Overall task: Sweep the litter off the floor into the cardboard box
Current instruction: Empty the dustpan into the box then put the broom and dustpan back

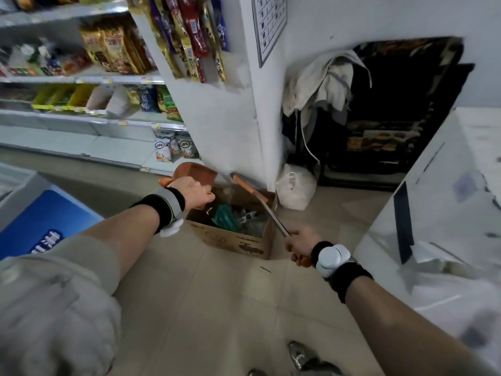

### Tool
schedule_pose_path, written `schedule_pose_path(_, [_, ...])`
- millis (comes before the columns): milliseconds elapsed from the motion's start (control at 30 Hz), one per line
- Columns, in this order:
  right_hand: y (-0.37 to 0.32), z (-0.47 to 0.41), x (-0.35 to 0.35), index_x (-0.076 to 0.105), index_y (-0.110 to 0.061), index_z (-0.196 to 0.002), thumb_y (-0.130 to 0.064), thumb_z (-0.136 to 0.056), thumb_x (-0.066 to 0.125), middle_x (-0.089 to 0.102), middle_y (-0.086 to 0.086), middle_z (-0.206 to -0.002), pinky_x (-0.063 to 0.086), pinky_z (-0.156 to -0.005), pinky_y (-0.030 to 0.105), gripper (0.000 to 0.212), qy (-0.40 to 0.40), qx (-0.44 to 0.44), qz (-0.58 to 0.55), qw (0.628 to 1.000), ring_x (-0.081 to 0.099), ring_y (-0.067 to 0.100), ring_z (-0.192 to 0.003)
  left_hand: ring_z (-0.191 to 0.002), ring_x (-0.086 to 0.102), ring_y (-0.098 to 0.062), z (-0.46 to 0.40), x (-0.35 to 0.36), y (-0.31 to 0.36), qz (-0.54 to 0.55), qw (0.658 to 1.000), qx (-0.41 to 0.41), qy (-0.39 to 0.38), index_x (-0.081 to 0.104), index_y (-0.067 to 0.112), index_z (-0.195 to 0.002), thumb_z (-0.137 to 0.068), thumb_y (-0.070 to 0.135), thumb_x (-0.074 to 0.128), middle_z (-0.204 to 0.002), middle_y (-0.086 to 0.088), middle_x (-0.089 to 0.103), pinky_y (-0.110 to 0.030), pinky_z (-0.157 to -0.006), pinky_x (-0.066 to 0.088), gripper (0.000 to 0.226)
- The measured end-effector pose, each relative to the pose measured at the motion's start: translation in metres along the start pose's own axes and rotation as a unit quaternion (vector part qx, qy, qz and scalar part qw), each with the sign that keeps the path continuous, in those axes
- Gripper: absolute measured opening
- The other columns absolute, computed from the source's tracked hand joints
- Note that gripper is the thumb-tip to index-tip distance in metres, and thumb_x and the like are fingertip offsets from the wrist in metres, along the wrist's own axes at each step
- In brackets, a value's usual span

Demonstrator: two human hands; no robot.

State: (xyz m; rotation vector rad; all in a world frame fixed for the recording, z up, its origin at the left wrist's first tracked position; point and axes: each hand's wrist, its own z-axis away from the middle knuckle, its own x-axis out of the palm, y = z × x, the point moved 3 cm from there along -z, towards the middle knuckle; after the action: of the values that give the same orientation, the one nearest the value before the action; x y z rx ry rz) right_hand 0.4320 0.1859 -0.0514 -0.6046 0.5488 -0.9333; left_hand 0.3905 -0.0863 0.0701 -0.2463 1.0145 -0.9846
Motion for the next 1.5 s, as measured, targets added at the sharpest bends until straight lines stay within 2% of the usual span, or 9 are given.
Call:
schedule_pose_path(233, [-0.033, 0.014, 0.008, 0.060, 0.001, -0.079, -0.001, -0.084, 0.051, 0.048, 0.008, -0.035, 0.037, -0.033, 0.016, 0.011, 0.007, -0.005, -0.011, 1.000, 0.047, 0.021, -0.036, -0.096, 0.063, -0.024, 0.012, 0.007, -0.009, 0.020, 0.999, -0.027, 0.040, 0.039, 0.021, -0.130, -0.087, -0.003, 0.048, -0.124, -0.004, 0.049, -0.035, -0.065, 0.042, 0.050])
schedule_pose_path(367, [-0.054, 0.023, 0.017, 0.056, 0.003, -0.070, 0.002, -0.083, 0.053, 0.050, 0.009, -0.039, 0.039, -0.034, 0.016, 0.014, 0.005, -0.012, -0.020, 1.000, 0.047, 0.014, -0.028, -0.103, 0.061, -0.025, 0.033, 0.004, -0.019, 0.023, 0.996, -0.049, 0.064, 0.039, 0.020, -0.134, -0.091, -0.003, 0.042, -0.128, -0.004, 0.048, -0.034, -0.067, 0.037, 0.049])
schedule_pose_path(567, [-0.097, 0.030, 0.019, 0.057, -0.007, -0.084, -0.004, -0.085, 0.051, 0.051, 0.005, -0.047, 0.032, -0.029, 0.013, 0.007, -0.059, 0.004, 0.000, 0.998, 0.044, 0.009, -0.027, -0.093, 0.062, -0.024, 0.071, -0.011, -0.051, 0.022, 0.990, -0.069, 0.121, 0.041, 0.026, -0.130, -0.091, 0.005, 0.050, -0.119, 0.000, 0.052, -0.035, -0.065, 0.044, 0.045])
schedule_pose_path(733, [-0.158, 0.063, 0.005, 0.054, -0.002, -0.070, -0.003, -0.091, 0.042, 0.048, 0.009, -0.043, 0.037, -0.027, 0.014, 0.024, -0.072, -0.033, -0.182, 0.980, 0.046, 0.012, -0.026, -0.079, 0.061, -0.026, 0.103, -0.039, -0.086, 0.007, 0.979, -0.069, 0.192, 0.039, 0.026, -0.122, -0.085, -0.002, 0.046, -0.108, -0.002, 0.049, -0.036, -0.056, 0.044, 0.047])
schedule_pose_path(867, [-0.210, 0.092, -0.009, 0.053, -0.008, -0.070, -0.025, -0.090, 0.045, 0.044, 0.008, -0.060, 0.035, -0.027, 0.012, 0.028, -0.050, -0.122, -0.310, 0.942, 0.045, 0.011, -0.032, -0.069, 0.049, -0.025, 0.112, -0.066, -0.098, -0.035, 0.971, -0.034, 0.232, 0.037, 0.023, -0.117, -0.080, -0.005, 0.053, -0.102, -0.003, 0.046, -0.037, -0.055, 0.044, 0.049])
schedule_pose_path(1033, [-0.241, 0.122, -0.015, 0.044, -0.013, -0.072, -0.039, -0.094, 0.038, 0.033, 0.000, -0.062, 0.021, -0.023, 0.009, 0.034, -0.082, -0.144, -0.307, 0.937, 0.033, 0.004, -0.031, -0.091, 0.056, -0.028, 0.088, -0.106, -0.093, -0.054, 0.964, 0.033, 0.259, 0.038, 0.027, -0.120, -0.079, 0.000, 0.058, -0.113, -0.003, 0.050, -0.043, -0.073, 0.049, 0.053])
schedule_pose_path(1200, [-0.227, 0.105, -0.038, 0.045, -0.018, -0.071, -0.051, -0.092, 0.040, 0.035, -0.002, -0.052, 0.016, -0.026, 0.007, 0.040, -0.055, -0.135, -0.275, 0.950, 0.027, 0.004, -0.031, -0.106, 0.051, -0.025, 0.031, -0.143, -0.075, -0.108, 0.946, 0.087, 0.292, 0.039, 0.028, -0.129, -0.084, 0.006, 0.058, -0.123, -0.001, 0.048, -0.040, -0.080, 0.041, 0.054])
schedule_pose_path(1433, [-0.204, 0.069, -0.088, 0.050, -0.022, -0.083, -0.081, -0.072, 0.052, 0.042, 0.001, -0.063, 0.017, -0.034, 0.012, 0.061, -0.050, -0.198, -0.286, 0.936, 0.037, 0.014, -0.046, -0.117, 0.043, -0.023, -0.065, -0.180, -0.051, -0.152, 0.923, 0.134, 0.326, 0.033, 0.026, -0.142, -0.085, 0.009, 0.057, -0.135, -0.002, 0.040, -0.041, -0.092, 0.036, 0.065])
schedule_pose_path(1500, [-0.199, 0.044, -0.111, 0.050, -0.022, -0.095, -0.070, -0.081, 0.056, 0.047, 0.003, -0.064, 0.026, -0.030, 0.015, 0.050, 0.016, -0.235, -0.249, 0.939, 0.045, 0.015, -0.045, -0.117, 0.043, -0.024, -0.098, -0.187, -0.049, -0.148, 0.920, 0.154, 0.329, 0.038, 0.025, -0.137, -0.083, 0.006, 0.058, -0.135, -0.003, 0.043, -0.041, -0.091, 0.035, 0.061])
